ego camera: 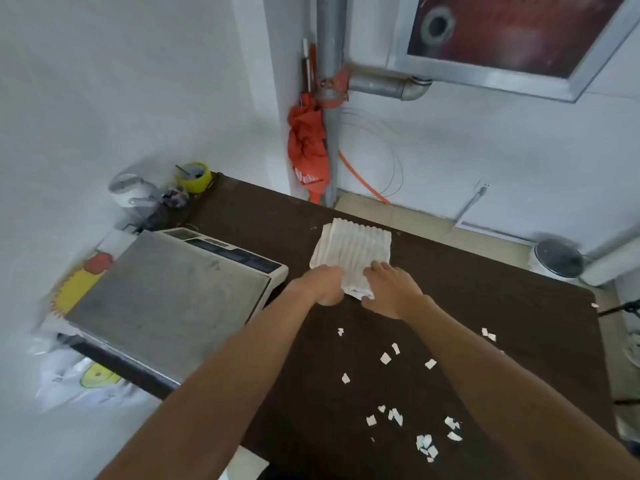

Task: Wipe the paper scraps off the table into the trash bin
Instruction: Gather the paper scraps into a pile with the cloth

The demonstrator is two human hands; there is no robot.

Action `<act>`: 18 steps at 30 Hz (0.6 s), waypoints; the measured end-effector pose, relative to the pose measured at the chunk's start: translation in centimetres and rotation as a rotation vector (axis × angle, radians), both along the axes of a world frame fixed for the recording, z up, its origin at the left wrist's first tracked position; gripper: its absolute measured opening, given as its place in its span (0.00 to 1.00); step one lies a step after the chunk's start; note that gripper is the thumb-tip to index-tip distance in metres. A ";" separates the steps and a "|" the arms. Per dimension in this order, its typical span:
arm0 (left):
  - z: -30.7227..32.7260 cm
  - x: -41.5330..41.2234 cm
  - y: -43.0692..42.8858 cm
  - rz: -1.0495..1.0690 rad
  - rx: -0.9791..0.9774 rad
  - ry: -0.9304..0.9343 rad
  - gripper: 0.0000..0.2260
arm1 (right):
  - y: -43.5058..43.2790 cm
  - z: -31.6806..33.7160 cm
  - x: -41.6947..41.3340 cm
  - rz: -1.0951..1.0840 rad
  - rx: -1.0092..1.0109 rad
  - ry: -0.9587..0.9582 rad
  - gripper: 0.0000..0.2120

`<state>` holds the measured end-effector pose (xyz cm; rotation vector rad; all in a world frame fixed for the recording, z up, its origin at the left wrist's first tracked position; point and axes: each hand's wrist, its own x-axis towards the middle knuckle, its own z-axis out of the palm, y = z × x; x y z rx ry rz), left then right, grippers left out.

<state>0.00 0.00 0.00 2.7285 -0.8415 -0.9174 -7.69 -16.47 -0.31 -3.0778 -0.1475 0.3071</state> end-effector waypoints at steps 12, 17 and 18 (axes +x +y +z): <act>-4.2 4.4 -0.6 -0.310 0.017 -0.245 0.23 | 1.5 -5.7 4.1 -0.169 -0.091 0.146 0.36; -6.1 5.9 -0.8 -0.412 0.055 -0.453 0.29 | 2.2 -6.9 5.0 -0.191 -0.152 0.081 0.29; -6.4 6.2 -0.8 -0.421 0.034 -0.459 0.28 | 2.2 -7.1 5.0 -0.199 -0.146 0.089 0.28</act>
